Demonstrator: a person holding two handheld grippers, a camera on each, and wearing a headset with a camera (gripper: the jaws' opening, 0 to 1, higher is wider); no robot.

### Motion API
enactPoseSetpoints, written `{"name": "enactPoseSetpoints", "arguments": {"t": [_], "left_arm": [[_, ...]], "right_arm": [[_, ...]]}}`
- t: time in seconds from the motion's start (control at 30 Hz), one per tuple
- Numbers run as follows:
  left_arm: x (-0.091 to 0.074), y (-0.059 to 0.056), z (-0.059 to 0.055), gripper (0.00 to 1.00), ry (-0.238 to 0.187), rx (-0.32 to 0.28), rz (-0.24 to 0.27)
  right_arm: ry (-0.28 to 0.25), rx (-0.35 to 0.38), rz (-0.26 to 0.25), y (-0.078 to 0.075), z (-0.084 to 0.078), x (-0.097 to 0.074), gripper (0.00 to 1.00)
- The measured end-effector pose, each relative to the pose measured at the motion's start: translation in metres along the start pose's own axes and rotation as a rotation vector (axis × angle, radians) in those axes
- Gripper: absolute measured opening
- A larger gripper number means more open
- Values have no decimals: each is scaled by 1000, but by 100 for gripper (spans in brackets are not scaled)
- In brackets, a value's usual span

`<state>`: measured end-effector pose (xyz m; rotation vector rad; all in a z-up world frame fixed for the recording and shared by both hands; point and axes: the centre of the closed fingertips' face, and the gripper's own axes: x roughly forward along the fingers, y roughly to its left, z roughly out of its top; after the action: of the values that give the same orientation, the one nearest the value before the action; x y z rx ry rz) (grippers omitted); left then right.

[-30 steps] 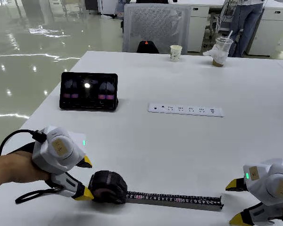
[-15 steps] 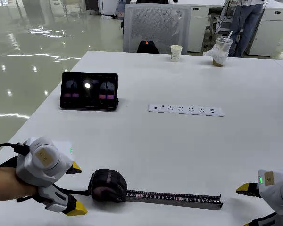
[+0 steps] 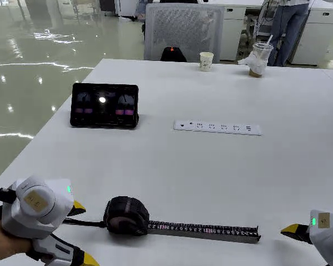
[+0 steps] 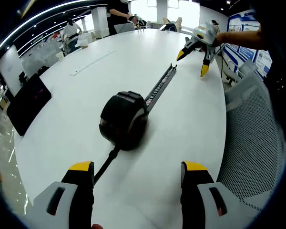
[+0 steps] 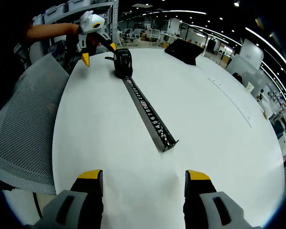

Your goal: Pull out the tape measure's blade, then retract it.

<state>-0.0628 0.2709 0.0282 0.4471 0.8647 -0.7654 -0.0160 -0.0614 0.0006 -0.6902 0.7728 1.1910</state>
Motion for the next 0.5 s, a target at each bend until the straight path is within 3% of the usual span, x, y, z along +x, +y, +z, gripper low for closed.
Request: {"name": "enactPoseSetpoints", "arguments": {"t": [0.07, 0.5], "left_arm": [[0, -2, 1, 73, -12, -18, 9], [4, -23, 2, 81, -72, -128, 33]], "right_arm": [[-28, 52, -3, 4, 4, 0, 71], [-90, 165, -58, 14, 12, -4, 82]]}}
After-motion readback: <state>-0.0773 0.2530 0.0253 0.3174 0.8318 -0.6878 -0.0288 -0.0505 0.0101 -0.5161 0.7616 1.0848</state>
